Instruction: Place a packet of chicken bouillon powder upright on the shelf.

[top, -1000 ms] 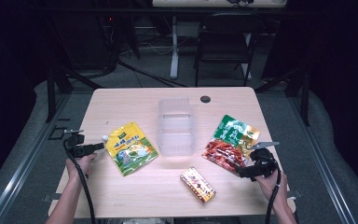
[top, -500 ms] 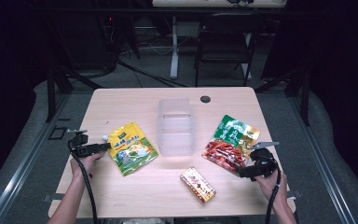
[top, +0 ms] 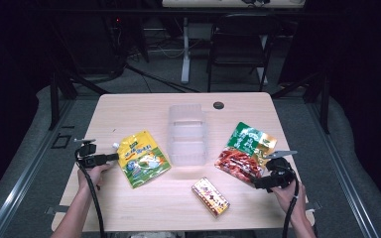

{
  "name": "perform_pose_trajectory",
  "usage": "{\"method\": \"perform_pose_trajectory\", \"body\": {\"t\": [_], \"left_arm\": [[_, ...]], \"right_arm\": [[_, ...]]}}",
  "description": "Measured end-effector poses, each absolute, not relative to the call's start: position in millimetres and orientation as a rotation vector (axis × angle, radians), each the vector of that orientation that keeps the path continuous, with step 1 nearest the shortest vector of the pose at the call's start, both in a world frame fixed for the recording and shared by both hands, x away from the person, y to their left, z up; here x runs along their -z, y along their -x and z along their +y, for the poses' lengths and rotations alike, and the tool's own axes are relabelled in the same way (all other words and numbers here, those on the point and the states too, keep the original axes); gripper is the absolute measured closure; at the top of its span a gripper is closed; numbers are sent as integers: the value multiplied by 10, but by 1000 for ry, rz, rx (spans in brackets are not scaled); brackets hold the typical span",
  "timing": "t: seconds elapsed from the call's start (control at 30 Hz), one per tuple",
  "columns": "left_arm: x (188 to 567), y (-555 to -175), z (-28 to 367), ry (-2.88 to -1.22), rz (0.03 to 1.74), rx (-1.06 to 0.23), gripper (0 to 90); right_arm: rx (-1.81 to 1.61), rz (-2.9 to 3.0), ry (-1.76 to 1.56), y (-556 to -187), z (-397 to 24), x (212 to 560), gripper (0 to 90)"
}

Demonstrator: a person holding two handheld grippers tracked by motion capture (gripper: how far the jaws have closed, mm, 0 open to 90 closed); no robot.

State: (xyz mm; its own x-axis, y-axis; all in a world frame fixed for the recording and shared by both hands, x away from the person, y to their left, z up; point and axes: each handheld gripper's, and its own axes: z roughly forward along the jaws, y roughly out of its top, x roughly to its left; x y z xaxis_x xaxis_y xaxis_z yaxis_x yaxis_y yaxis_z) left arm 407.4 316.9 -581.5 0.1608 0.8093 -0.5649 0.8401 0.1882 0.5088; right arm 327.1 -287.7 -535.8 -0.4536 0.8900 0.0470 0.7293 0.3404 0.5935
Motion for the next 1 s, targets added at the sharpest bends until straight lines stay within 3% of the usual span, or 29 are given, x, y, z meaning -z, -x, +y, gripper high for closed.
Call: {"method": "perform_pose_trajectory", "body": {"t": [1.0], "left_arm": [[5401,-3869,3190,-1671,1419,-139,900]], "right_arm": [[-844,2344,-1411,-3251,-2805,5329,66]]}}
